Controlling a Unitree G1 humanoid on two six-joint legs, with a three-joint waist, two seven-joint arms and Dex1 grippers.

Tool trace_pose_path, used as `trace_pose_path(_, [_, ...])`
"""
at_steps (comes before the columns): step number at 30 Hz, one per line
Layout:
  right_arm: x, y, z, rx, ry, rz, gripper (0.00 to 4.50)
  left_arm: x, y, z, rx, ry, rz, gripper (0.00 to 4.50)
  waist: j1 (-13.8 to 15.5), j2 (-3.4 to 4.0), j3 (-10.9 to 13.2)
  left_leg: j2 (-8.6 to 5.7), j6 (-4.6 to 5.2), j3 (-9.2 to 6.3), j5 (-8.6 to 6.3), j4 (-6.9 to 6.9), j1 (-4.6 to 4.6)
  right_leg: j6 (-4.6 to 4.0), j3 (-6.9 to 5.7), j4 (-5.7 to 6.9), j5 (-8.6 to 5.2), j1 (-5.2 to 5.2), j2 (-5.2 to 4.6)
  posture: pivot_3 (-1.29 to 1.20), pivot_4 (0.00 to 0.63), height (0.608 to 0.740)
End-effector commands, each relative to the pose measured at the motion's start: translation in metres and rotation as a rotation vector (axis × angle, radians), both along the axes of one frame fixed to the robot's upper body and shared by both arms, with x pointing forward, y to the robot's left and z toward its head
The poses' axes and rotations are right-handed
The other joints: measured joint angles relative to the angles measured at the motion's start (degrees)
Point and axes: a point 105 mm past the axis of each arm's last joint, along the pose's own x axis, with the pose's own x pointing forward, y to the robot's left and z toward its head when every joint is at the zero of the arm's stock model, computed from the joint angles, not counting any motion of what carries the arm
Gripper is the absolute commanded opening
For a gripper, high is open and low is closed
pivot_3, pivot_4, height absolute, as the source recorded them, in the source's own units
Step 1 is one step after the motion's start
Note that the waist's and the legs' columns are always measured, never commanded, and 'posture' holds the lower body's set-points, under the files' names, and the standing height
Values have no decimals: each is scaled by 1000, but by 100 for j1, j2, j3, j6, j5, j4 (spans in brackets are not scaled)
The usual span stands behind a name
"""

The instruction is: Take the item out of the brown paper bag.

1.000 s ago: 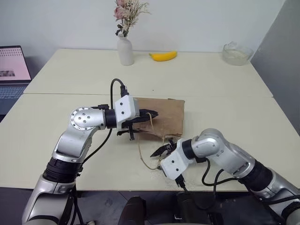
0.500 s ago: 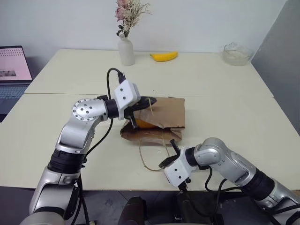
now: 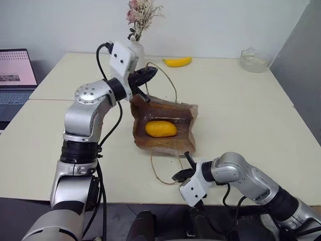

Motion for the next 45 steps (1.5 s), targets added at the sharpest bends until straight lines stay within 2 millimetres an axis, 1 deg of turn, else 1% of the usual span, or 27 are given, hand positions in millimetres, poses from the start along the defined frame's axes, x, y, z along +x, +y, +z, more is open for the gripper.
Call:
trace_pose_path(1, [8, -14, -24, -55, 73, -82, 12, -18, -10, 13, -1, -39, -107, 0, -4, -3, -1, 0, 0, 0, 0, 0, 0, 0, -1, -3, 0, 2, 0, 0, 150, 740])
trace_pose_path(3, [11, -5, -10, 39, 89, -107, 12, -31, -17, 3, 29, -9, -189, 0, -14, -6, -3, 4, -1, 0, 1, -2, 5, 0, 2, -1, 0, 4, -2, 0, 150, 740])
trace_pose_path(5, [13, 3, 8, 119, 120, -138, 395, -46, -22, -6, 45, 21, -268, 0, -39, -5, -3, 9, -2, 0, 1, -5, 10, -1, 7, 4, 0, 4, -9, 0, 150, 740])
trace_pose_path(6, [13, 5, 14, 140, 136, -148, 630, -51, -23, -8, 46, 30, -289, 0, -48, -5, -2, 13, -3, 1, 1, -6, 14, -2, 10, 9, -1, 4, -11, 0, 150, 740])
trace_pose_path(8, [13, 7, 24, 178, 165, -170, 1304, -55, -23, -11, 43, 42, -306, 0, -41, -5, -1, 13, -4, -2, 2, -6, 17, -6, 7, 19, -3, 2, -10, 0, 150, 740])
trace_pose_path(11, [16, 7, 43, 226, 128, -190, 2335, -60, -25, -13, 44, 52, -327, 0, -36, -4, -1, 12, -4, -6, 2, -5, 15, -7, 3, 19, -4, 2, -9, 0, 150, 740])
trace_pose_path(13, [12, 5, 54, 242, 121, -194, 3155, -64, -26, -13, 39, 58, -346, 0, -34, -4, 0, 9, -4, -4, 2, -6, 13, -7, 5, 16, -4, 0, -9, 0, 150, 740])
trace_pose_path(14, [8, 3, 58, 244, 123, -189, 3444, -66, -27, -13, 34, 64, -354, 0, -32, -4, 0, 9, -4, -4, 2, -6, 12, -7, 5, 15, -4, 0, -9, 0, 150, 740])
trace_pose_path(18, [-2, -5, 75, 273, 140, -206, 3444, -68, -27, -14, 32, 70, -352, 0, -25, -4, 0, 9, -5, -8, 2, -7, 0, -6, 1, 6, -4, -5, -10, 0, 150, 740])
trace_pose_path(20, [-9, -15, 86, 265, 195, -223, 3444, -67, -26, -15, 32, 72, -349, 0, -22, -3, 1, 10, -5, -8, 1, -7, 0, -6, 1, 6, -4, -6, -11, 0, 150, 740])
trace_pose_path(21, [-13, -21, 89, 241, 217, -219, 3444, -67, -26, -15, 33, 72, -350, 0, -21, -3, 1, 9, -5, -8, 2, -7, -1, -6, 2, 6, -4, -7, -11, 0, 150, 740])
trace_pose_path(23, [-24, -27, 95, 238, 328, -219, 3444, -67, -26, -15, 34, 74, -351, 0, -18, -4, 1, 7, -4, -9, 1, -6, -1, -6, 0, 3, -4, -6, -11, 0, 150, 740])
trace_pose_path(26, [-33, -38, 105, 229, 451, -238, 3444, -66, -25, -15, 39, 73, -351, 0, -23, -3, 3, 11, -4, -8, 1, -9, -1, -6, -1, 0, -4, -6, -12, 0, 150, 740])
trace_pose_path(27, [-32, -42, 110, 234, 468, -247, 3444, -66, -24, -14, 39, 72, -351, 0, -23, -3, 3, 11, -4, -8, 1, -11, -2, -6, -1, -1, -4, -7, -12, 0, 150, 740])
trace_pose_path(29, [-25, -42, 125, 301, 505, -275, 3444, -65, -21, -11, 30, 69, -348, 0, -30, -3, 3, 12, -4, -7, 1, -11, -2, -6, -4, -3, -4, -6, -11, 0, 150, 740])
trace_pose_path(31, [-21, -32, 138, 371, 520, -274, 3444, -63, -19, -7, 15, 68, -348, 0, -45, -3, 3, 13, -3, -7, 1, -11, 0, -6, -2, -2, -4, -7, -11, 0, 150, 740])
trace_pose_path(32, [-17, -21, 144, 416, 519, -270, 3444, -62, -17, -5, -2, 69, -347, 0, -54, -3, 3, 13, -3, -7, 1, -11, -1, -6, -3, -2, -4, -7, -10, 0, 150, 740])
trace_pose_path(34, [-9, -5, 150, 466, 500, -278, 3444, -60, -15, -2, -22, 70, -343, 0, -60, -3, 3, 17, -3, -8, 1, -12, -2, -6, -7, 0, -4, -8, -8, 0, 150, 740])
trace_pose_path(35, [0, 6, 152, 488, 463, -293, 3444, -59, -15, 0, -37, 70, -346, 0, -57, -3, 3, 17, -3, -7, 1, -14, -4, -7, -9, 0, -4, -10, -7, 0, 150, 740])
trace_pose_path(37, [18, 24, 150, 499, 366, -317, 3444, -57, -15, 3, -66, 73, -350, 0, -62, -2, 3, 17, -4, -7, 1, -15, -11, -7, -9, -1, -5, -17, -7, 0, 150, 740])
trace_pose_path(38, [25, 29, 147, 488, 324, -327, 3444, -57, -15, 6, -78, 72, -355, 0, -64, -2, 4, 15, -4, -7, 1, -14, -17, -7, -5, 2, -5, -25, -9, 0, 150, 740])
trace_pose_path(40, [38, 34, 141, 460, 240, -346, 3444, -57, -14, 10, -102, 75, -368, 0, -48, -3, 3, 6, -5, -6, 2, -7, -42, -6, 2, 12, -3, -53, -12, 0, 150, 740])
trace_pose_path(42, [47, 40, 137, 447, 210, -357, 3444, -58, -14, 12, -116, 85, -389, 0, -33, -3, 4, -1, -5, -4, 2, -3, -59, -5, 3, 11, -3, -64, -15, 0, 150, 740])
trace_pose_path(45, [62, 48, 132, 428, 168, -389, 3444, -60, -14, 11, -115, 100, -409, 0, -39, -3, 4, -1, -5, -1, 2, -4, -60, -5, 6, 8, -3, -65, -27, 0, 150, 740])
